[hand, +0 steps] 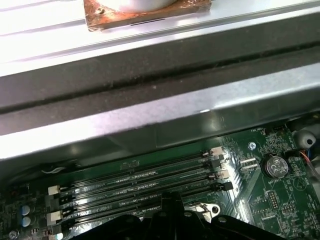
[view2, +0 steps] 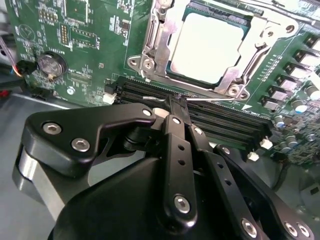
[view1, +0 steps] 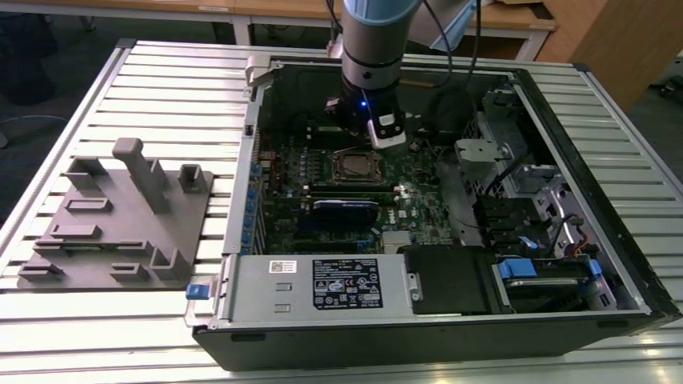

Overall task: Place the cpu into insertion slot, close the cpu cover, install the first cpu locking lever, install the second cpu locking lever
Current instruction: 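Install the first cpu locking lever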

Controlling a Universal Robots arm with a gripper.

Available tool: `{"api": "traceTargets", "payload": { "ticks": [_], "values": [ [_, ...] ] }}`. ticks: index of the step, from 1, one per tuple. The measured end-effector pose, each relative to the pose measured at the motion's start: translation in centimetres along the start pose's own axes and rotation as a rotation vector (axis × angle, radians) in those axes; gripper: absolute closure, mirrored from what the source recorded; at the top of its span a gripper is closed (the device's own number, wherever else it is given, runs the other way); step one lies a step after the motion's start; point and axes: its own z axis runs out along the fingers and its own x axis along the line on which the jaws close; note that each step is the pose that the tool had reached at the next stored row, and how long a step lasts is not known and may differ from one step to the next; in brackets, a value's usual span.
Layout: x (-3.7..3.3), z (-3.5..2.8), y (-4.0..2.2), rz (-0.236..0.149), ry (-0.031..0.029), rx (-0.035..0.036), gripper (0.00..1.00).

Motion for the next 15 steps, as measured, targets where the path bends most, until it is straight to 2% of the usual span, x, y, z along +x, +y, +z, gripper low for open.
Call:
{"api": "traceTargets", "payload": {
  "ticks": [2,3,12,15],
  "values": [
    [0.00,0.04,0.00,0.031,-0.0080,0.0003,0.89],
    [0.01,0.05,0.04,0.038,-0.0099,0.0002,0.89],
    [0.45,0.06,-0.02,0.044,-0.0116,0.0002,0.89],
    [0.47,0.17,0.01,0.062,-0.0163,0.0003,0.89]
  ]
}}
